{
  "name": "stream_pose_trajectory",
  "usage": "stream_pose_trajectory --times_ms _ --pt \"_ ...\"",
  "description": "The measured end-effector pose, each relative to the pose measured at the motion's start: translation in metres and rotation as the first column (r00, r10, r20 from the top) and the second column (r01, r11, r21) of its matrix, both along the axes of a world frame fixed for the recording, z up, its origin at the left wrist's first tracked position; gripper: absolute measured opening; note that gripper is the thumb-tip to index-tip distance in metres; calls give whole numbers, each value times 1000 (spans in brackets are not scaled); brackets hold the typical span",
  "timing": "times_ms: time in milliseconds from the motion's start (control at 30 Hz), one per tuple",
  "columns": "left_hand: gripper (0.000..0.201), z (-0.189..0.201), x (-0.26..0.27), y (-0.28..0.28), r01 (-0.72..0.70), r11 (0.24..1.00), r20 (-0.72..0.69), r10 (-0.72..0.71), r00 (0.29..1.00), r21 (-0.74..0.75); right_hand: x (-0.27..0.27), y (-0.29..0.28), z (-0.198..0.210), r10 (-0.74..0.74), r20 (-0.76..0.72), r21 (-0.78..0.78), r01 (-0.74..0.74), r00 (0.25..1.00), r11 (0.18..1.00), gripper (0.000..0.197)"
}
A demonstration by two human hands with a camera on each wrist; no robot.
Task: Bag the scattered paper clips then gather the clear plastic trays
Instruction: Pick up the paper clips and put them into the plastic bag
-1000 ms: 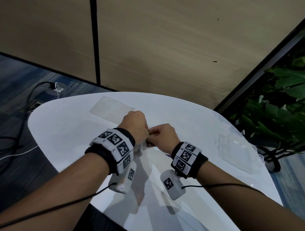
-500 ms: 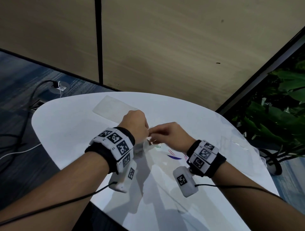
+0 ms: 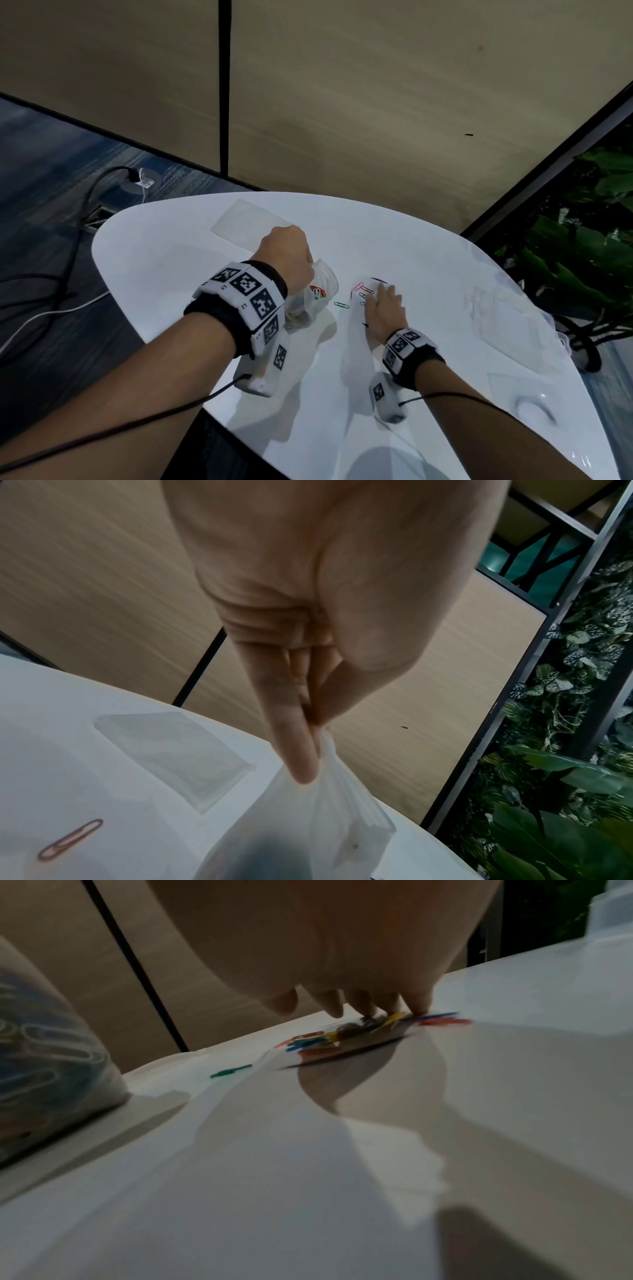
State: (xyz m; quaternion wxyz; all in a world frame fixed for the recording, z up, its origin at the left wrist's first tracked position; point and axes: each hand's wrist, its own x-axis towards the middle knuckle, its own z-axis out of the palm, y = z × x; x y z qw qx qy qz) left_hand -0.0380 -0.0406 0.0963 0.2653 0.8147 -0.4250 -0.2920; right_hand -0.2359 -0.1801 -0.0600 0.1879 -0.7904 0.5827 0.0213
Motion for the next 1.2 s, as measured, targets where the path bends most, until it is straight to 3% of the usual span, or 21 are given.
stream_pose_trajectory --times_ms 100,200,300,400,500,567,600,633,700,767,900,1033,1200 --pt "21 0 -1 0 8 1000 -4 -8 1000 5 20 5 -3 268 -24 43 -267 963 963 54" --pt "20 0 -2 -1 6 1000 -4 -6 1000 -1 19 16 -9 513 -131 52 -511 848 858 63" --pt "20 -1 -4 -2 11 1000 -2 -11 1000 -2 -10 22 -5 647 -236 50 -656 725 753 63" --pt "20 -1 -4 -2 12 1000 2 -12 1000 7 -48 15 2 715 -263 -15 -744 647 668 61" --pt "19 0 -3 0 6 1000 14 -6 1000 15 -74 4 8 715 -301 42 -740 631 671 57" --pt "18 1 -3 0 10 1000 10 -10 1000 18 -78 5 19 696 -254 11 -717 672 697 53" --pt "18 1 -3 0 13 1000 12 -13 1000 20 -80 5 22 649 -203 -13 -665 733 747 50" --pt "19 1 -4 0 16 1000 18 -16 1000 23 -81 2 22 560 -173 -58 -576 810 815 49" --pt "19 1 -4 -1 18 1000 27 -19 999 26 -81 0 22 251 -77 -8 -252 965 968 59" --pt "20 0 -4 -1 16 1000 21 -17 1000 24 -76 5 14 104 -19 81 -102 994 991 67" --pt "20 -1 -4 -2 13 1000 21 -14 1000 22 -54 28 -3 268 -99 90 -259 958 962 65" --pt "19 -1 -5 -3 27 1000 22 -27 999 8 -41 43 -3 394 -316 -6 -416 863 909 61" --pt "19 -2 -5 -2 23 1000 15 -23 1000 10 -30 44 14 516 -454 -33 -592 727 805 36"
